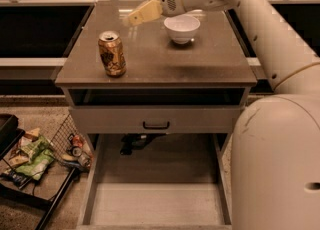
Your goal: Pick orange can from middle drawer and place on counter
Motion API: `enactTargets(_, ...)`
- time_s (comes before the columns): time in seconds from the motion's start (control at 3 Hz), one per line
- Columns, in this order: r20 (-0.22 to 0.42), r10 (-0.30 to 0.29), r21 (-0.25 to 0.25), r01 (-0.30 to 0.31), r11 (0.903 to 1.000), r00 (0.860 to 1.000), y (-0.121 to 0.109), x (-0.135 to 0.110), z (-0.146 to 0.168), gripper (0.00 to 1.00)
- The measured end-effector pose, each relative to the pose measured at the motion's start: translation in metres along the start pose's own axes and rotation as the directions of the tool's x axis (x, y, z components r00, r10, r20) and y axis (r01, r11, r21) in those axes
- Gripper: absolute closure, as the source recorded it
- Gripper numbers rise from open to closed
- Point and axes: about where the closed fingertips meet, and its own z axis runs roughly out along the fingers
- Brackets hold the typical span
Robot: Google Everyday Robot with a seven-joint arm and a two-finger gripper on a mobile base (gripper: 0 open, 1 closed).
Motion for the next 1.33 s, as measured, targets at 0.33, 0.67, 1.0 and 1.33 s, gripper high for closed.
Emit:
enactTargets(0.33, -0.078, -0.011, 0.212, 0.027, 0.9768, 0.997, -0.023, -0.015, -0.099, 0.00)
enactTargets(0.67, -0.190, 0.026, 0.434, 0.061, 0.8987, 0.981, -0.016, -0.010, -0.196, 0.00)
enactTargets(1.0, -0.233, 0.068, 0.619, 0.094, 0.7796, 0.970, 0.013, -0.014, -0.274, 0.00)
enactTargets(1.33, -0.168, 0.049, 0.785, 0.103, 0.6109, 0.985, 0.070, -0.044, -0.346, 0.00)
